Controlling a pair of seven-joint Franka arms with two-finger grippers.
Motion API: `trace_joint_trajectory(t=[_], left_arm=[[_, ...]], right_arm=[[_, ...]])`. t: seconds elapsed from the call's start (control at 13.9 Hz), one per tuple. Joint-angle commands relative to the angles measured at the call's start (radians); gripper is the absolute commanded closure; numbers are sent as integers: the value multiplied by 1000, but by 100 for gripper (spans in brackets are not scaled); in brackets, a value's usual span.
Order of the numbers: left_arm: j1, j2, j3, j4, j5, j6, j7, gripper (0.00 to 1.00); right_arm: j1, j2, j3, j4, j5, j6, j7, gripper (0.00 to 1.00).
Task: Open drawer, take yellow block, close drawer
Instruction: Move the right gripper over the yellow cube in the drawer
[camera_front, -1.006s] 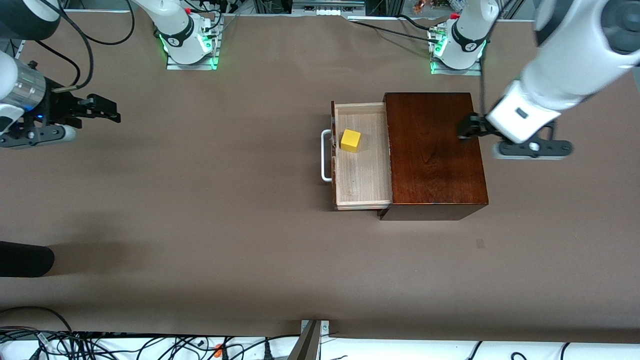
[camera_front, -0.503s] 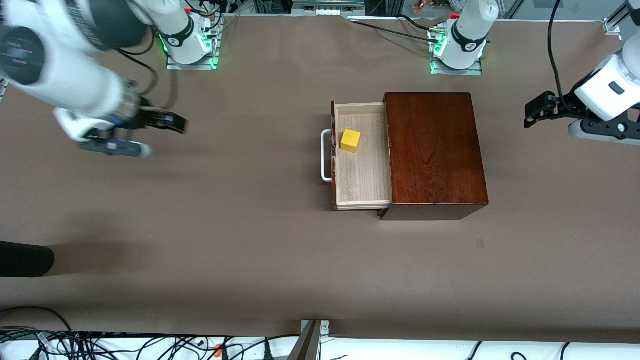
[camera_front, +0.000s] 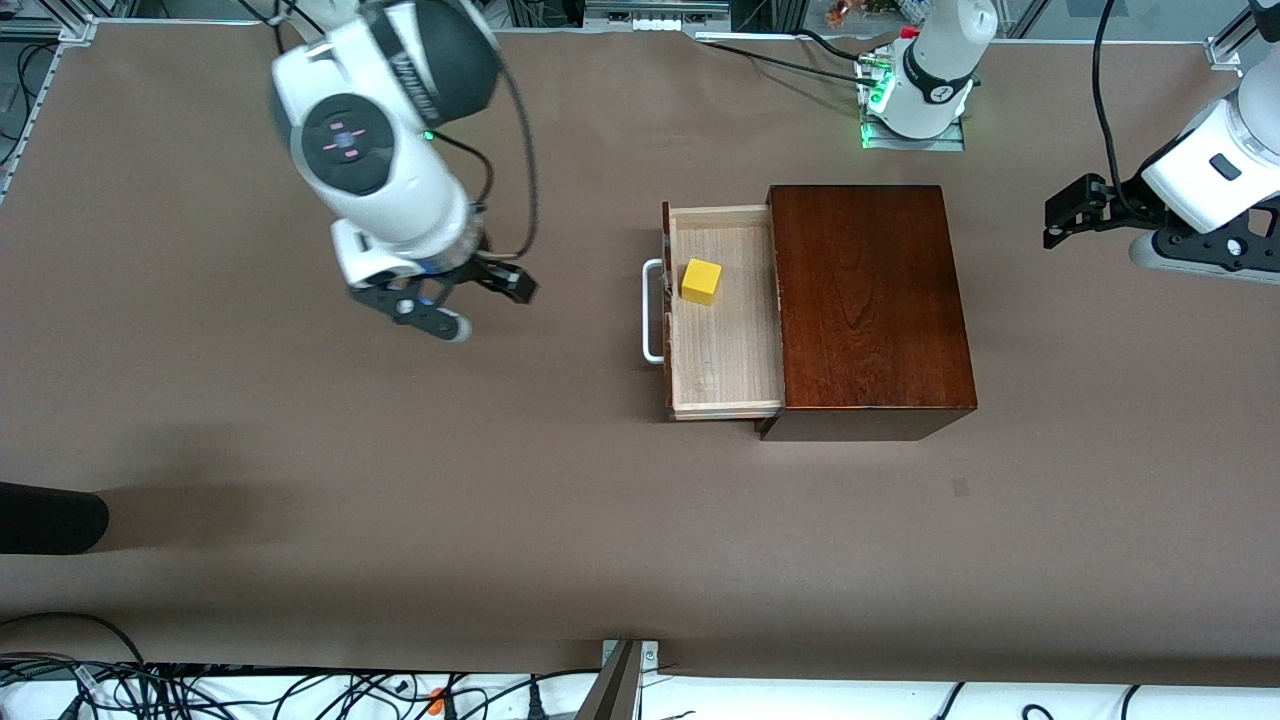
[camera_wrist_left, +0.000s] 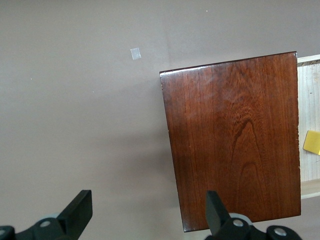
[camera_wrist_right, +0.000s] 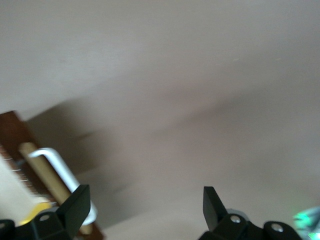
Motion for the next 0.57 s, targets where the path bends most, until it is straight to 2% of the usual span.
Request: trace_joint_trajectory(t=[0.0,0.36,0.5], left_arm=[[0,-6,6,7,-20,-8,15,0],[0,-5,6,15,-20,-8,6,0],[-2,1,3,24,-18,-8,5,0]], right_arm=[[100,36,-12,47,15,82,107,0],[255,142,-14,96,1,202,322,0],[298,174,-15,100,-17,258,336,0]])
